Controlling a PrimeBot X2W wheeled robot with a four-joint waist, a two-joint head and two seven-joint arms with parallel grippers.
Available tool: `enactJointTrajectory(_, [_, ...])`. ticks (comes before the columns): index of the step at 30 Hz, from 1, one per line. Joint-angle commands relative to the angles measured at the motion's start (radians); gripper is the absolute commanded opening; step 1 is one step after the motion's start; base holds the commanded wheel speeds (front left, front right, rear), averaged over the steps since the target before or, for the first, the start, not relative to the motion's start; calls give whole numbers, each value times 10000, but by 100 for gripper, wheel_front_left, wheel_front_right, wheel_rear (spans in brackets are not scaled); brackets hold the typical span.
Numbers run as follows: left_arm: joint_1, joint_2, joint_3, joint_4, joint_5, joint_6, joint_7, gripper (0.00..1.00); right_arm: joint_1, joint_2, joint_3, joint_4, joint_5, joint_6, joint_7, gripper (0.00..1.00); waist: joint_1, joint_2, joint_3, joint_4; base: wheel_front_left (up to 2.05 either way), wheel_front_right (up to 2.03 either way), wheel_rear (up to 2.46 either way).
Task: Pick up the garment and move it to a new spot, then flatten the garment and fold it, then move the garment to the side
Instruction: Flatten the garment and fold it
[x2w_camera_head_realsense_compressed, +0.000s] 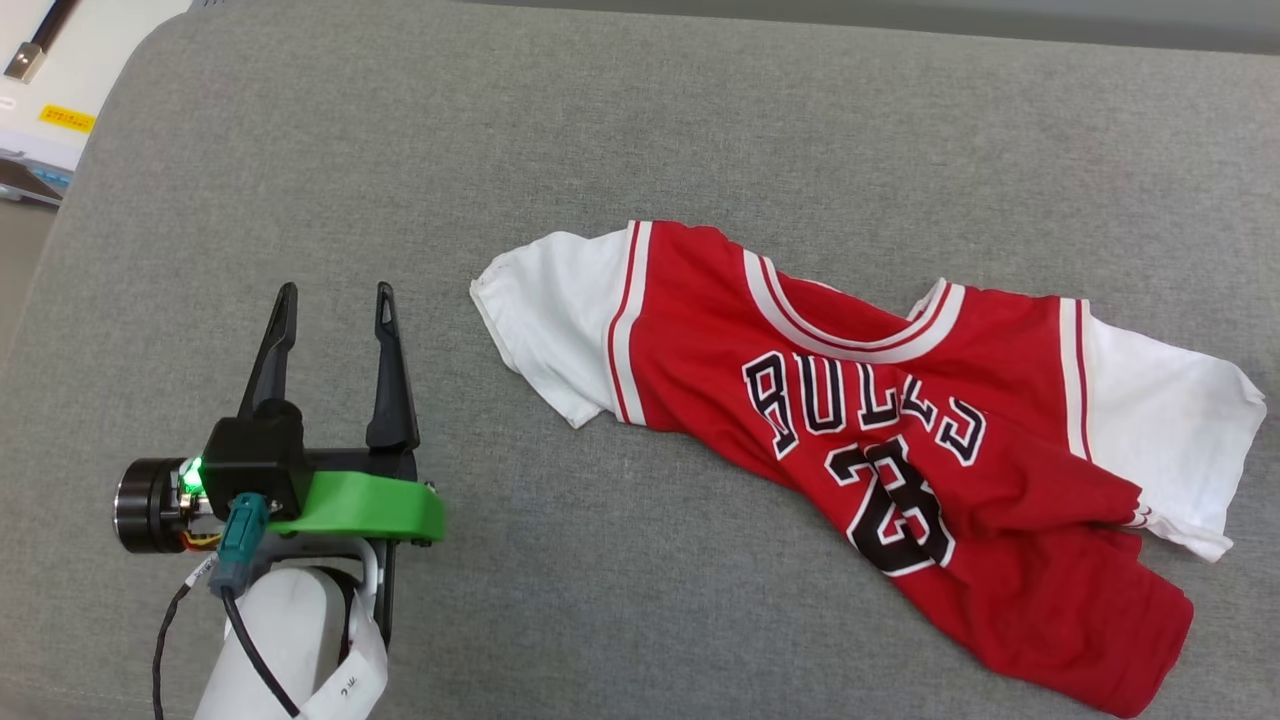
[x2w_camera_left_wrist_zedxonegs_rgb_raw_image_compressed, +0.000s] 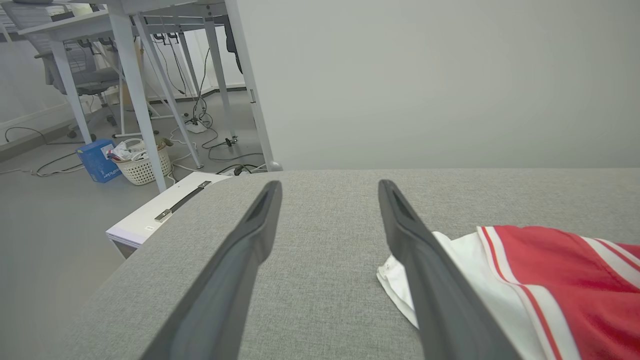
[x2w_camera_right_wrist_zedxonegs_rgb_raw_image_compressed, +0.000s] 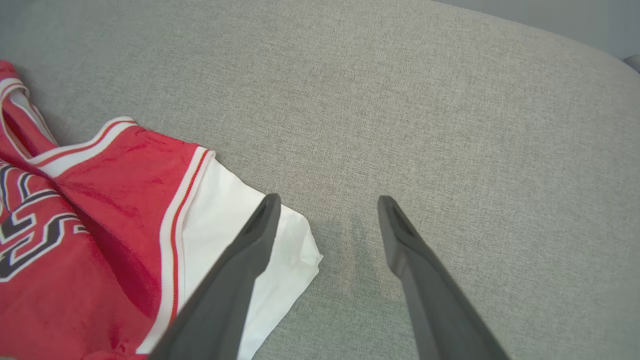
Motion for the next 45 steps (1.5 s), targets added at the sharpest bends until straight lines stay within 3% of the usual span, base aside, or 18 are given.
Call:
enactJointTrajectory(1, [149, -88, 43, -44, 139, -79, -57, 100, 131, -144, 62, -165, 53, -9, 445, 100, 0, 0, 65, 25, 0, 0, 0])
enactJointTrajectory(5, [14, -198, 102, -84, 237, -224, -57, 100, 13, -252, 225, -256, -157, -9, 1645, 100, 0, 0, 326, 135, 0, 0, 0])
enactJointTrajectory(9, [-216, -358, 105, -115, 351, -358, -57, 100, -121, 126, 380, 206, -611, -9, 2150, 100, 0, 0, 647, 346, 0, 0, 0])
enactJointTrajectory(14, [-437, -511, 155, -28, 473, -486, -57, 100, -133, 974, 573, 1306, -1016, -9, 2034, 100, 0, 0, 987, 531, 0, 0, 0])
enactJointTrajectory(20, [-401, -594, 341, 22, 567, -567, -57, 100, 407, 1277, 1479, 1681, -989, -9, 2129, 100, 0, 0, 982, 562, 0, 0, 0])
enactJointTrajectory(21, [-385, -599, 374, 33, 580, -577, -57, 100, 398, 1272, 1498, 1666, -972, -9, 1979, 31, 0, 0, 957, 543, 0, 0, 0])
enactJointTrajectory(22, [-368, -602, 415, 47, 597, -591, -57, 100, 354, 1251, 1496, 1665, -949, -9, 1793, 0, 0, 0, 919, 511, 0, 0, 0])
enactJointTrajectory(30, [-405, -629, 568, 149, 732, -736, -57, 100, -1140, 561, 820, 1283, -1118, -9, -22, 0, 0, 0, 728, 362, 0, 0, 0])
enactJointTrajectory(38, [-433, -752, 600, 82, 788, -839, -57, 100, -2031, -104, 172, 1834, -1266, -9, -535, 0, 0, 0, 813, 457, 0, 0, 0])
enactJointTrajectory(45, [-574, -849, 653, 109, 808, -902, -57, 100, -1973, 663, -359, 4015, -1809, -9, -707, 0, 0, 0, 1247, 559, 0, 0, 0])
